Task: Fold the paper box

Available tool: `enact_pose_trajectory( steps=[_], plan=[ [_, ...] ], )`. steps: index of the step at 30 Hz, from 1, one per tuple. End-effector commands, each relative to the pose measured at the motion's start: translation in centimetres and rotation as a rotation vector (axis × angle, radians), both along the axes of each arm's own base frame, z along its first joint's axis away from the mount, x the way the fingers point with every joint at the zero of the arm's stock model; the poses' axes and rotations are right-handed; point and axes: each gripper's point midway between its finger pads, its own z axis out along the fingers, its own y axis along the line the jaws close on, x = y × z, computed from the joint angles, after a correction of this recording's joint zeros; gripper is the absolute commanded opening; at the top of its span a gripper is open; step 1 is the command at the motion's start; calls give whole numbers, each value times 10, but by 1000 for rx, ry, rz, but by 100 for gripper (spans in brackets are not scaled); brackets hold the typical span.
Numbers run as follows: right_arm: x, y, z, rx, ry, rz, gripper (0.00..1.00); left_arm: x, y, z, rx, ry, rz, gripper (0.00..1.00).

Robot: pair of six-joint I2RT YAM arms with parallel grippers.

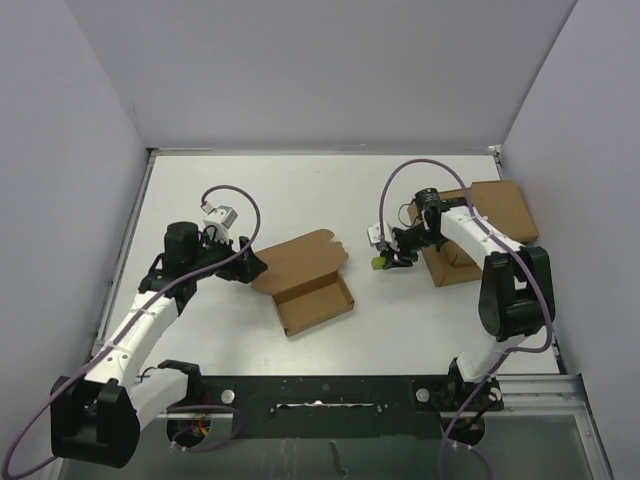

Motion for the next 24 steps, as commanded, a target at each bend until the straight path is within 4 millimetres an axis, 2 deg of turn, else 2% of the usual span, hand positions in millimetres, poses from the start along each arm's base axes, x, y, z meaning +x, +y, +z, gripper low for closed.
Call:
enact_pose_trajectory(
  steps=[1, 6, 9, 13, 20, 24],
  plan=[
    [-8, 32, 68, 217, 7, -39, 6, 15, 12, 34, 37, -145, 56, 79],
    [-36, 68, 100, 354, 61, -14, 4, 17, 22, 40, 67, -184, 97, 82],
    [-50, 89, 109, 391, 95, 5, 5, 17, 26, 42, 77, -196, 121, 85],
    [-54, 110, 112, 391, 119, 4, 5, 18, 28, 44, 77, -209, 129, 86],
    [-49, 120, 112, 372, 144, -45, 4, 16, 22, 44, 59, -206, 99, 85],
    [-47, 118, 113, 368, 138, -58, 4, 12, 11, 46, 6, -216, 44, 80]
  ],
)
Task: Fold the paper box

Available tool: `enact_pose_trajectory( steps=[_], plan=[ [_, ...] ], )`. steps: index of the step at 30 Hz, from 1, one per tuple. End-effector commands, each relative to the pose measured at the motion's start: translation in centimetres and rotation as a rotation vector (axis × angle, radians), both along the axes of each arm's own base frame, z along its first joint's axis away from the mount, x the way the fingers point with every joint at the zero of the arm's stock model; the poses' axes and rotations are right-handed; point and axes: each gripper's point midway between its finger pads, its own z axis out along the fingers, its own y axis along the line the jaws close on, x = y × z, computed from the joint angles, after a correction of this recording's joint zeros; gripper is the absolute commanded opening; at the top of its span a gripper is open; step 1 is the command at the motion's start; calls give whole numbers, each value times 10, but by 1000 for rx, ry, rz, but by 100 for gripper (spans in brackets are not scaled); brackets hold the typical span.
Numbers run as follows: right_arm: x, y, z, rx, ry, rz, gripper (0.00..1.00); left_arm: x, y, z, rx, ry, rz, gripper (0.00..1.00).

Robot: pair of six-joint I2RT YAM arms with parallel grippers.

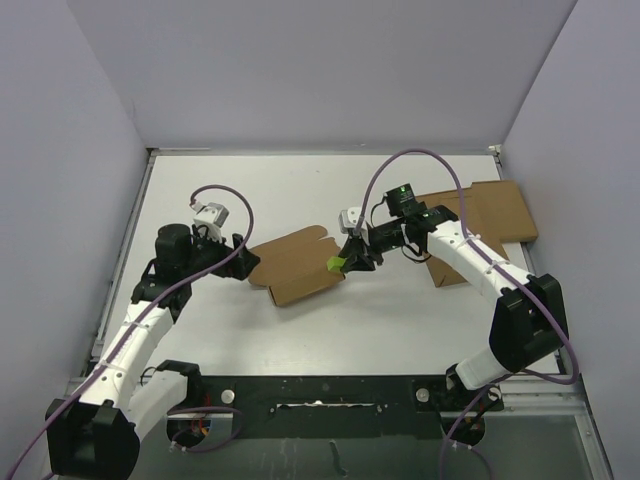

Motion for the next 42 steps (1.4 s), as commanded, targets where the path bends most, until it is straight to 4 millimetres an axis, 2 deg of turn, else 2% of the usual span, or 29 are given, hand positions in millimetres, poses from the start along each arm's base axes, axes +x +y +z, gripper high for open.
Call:
enact_pose_trajectory(
  steps=[1, 4, 9, 13, 17, 22, 30, 42],
  plan=[
    [9, 5, 14, 31, -18, -26, 4, 2, -14, 21, -62, -81, -78, 77],
    [9, 5, 14, 31, -14, -29, 4, 2, -25, 21, -117, -69, -124, 66],
    [18, 5, 17, 25, -4, -78, 1, 3, -42, 9, -207, 36, -178, 39],
    [21, 7, 21, 43, 32, -117, 0, 4, -55, -1, -246, 122, -227, 31],
    [25, 10, 18, 45, 65, -149, 0, -6, -75, -8, -246, 160, -310, 29],
    [35, 11, 12, 36, 100, -211, 0, -24, -91, -16, -213, 183, -389, 29],
    [43, 19, -3, 14, 176, -277, 1, -41, -103, -31, -174, 246, -455, 29],
    [40, 27, -7, 8, 224, -269, 1, -64, -123, -42, -142, 301, -560, 29]
  ],
)
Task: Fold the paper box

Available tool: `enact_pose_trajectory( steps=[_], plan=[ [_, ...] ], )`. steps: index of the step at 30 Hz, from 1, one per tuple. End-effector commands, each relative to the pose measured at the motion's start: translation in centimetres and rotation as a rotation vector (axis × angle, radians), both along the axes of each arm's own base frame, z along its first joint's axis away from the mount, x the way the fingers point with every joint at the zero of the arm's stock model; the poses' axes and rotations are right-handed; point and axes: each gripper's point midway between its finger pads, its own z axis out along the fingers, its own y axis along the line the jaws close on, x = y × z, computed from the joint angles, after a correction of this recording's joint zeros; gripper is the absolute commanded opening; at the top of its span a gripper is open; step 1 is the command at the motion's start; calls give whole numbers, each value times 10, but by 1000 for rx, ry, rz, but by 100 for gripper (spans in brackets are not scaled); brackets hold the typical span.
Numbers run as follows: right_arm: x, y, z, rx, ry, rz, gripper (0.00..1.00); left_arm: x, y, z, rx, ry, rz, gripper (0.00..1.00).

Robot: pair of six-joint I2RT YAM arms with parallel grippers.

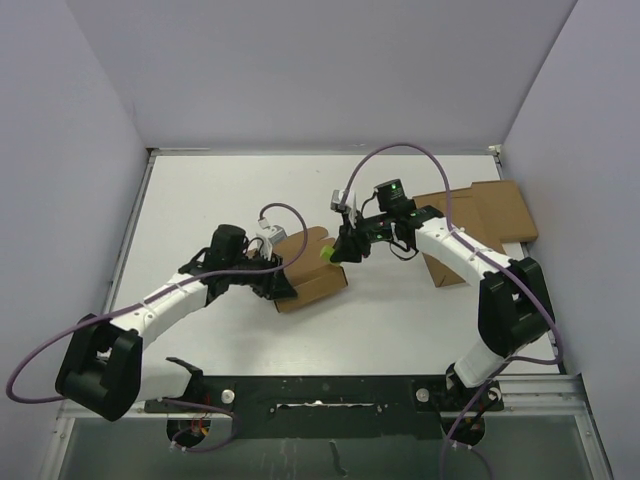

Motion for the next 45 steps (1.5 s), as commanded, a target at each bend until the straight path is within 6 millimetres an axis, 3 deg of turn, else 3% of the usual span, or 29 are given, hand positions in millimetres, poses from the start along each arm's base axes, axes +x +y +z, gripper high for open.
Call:
enact_pose_trajectory(
  steps=[1, 18, 29, 33, 37, 41, 45],
  plan=[
    [-1, 13, 13, 47, -5, 26, 1, -2, -15, 12, -18, -34, -83, 29],
    [-34, 37, -28, 67, 220, 139, 2, -18, -26, 1, 13, -10, -150, 33],
    [-48, 29, -64, -10, 242, 223, 2, -8, -20, 34, -31, -180, -100, 55],
    [-48, 26, -72, -43, 212, 232, 2, 7, -4, 51, -12, -277, -6, 59],
    [-49, 24, -81, -99, 152, 249, 3, 33, 29, 60, 64, -348, 177, 68],
    [-54, 26, -87, -156, 86, 283, 8, 52, 63, 63, 138, -384, 357, 84],
    [-57, 27, -91, -195, 47, 304, 21, 57, 77, 59, 173, -371, 431, 98]
  ],
)
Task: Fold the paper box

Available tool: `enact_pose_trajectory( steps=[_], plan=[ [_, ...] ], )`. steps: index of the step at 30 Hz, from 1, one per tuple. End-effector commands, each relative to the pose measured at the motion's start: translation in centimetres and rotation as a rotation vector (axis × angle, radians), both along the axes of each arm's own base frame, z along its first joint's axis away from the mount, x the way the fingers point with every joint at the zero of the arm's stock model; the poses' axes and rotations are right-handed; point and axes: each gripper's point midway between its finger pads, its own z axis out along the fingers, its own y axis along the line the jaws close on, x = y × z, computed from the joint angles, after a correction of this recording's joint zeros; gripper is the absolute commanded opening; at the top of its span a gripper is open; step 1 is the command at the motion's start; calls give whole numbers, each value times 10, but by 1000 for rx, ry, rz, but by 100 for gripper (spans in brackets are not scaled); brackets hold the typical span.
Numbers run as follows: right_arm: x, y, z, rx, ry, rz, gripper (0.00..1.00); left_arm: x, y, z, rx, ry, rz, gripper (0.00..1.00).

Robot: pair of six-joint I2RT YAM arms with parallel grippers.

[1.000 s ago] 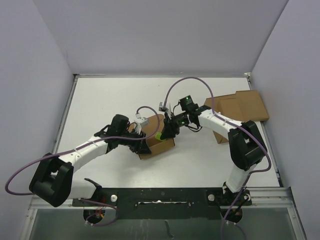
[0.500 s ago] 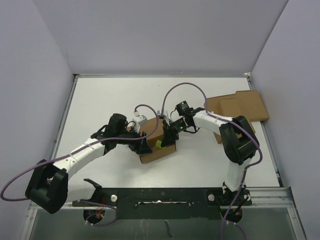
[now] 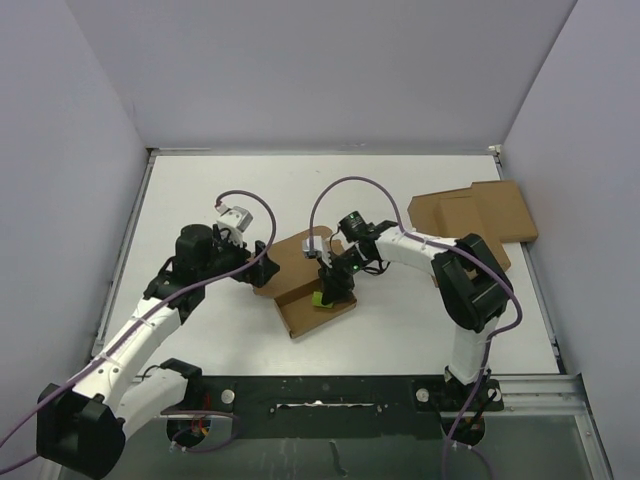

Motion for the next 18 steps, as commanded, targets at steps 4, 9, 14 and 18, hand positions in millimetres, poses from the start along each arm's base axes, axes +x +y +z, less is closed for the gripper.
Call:
enact_pose_trajectory(
  steps=[4, 9, 14, 18],
  plan=[
    [5, 5, 15, -7, -131, 51, 41, 15, 27, -4, 60, 14, 162, 98],
    [4, 5, 35, 28, -161, 67, 56, 19, 34, -4, 37, 62, 193, 98],
    [3, 2, 61, 92, -181, 78, 61, 19, 35, -3, 17, 85, 201, 97],
    [9, -4, 86, 155, -193, 55, 61, 19, 38, 1, -8, 89, 237, 96]
  ],
)
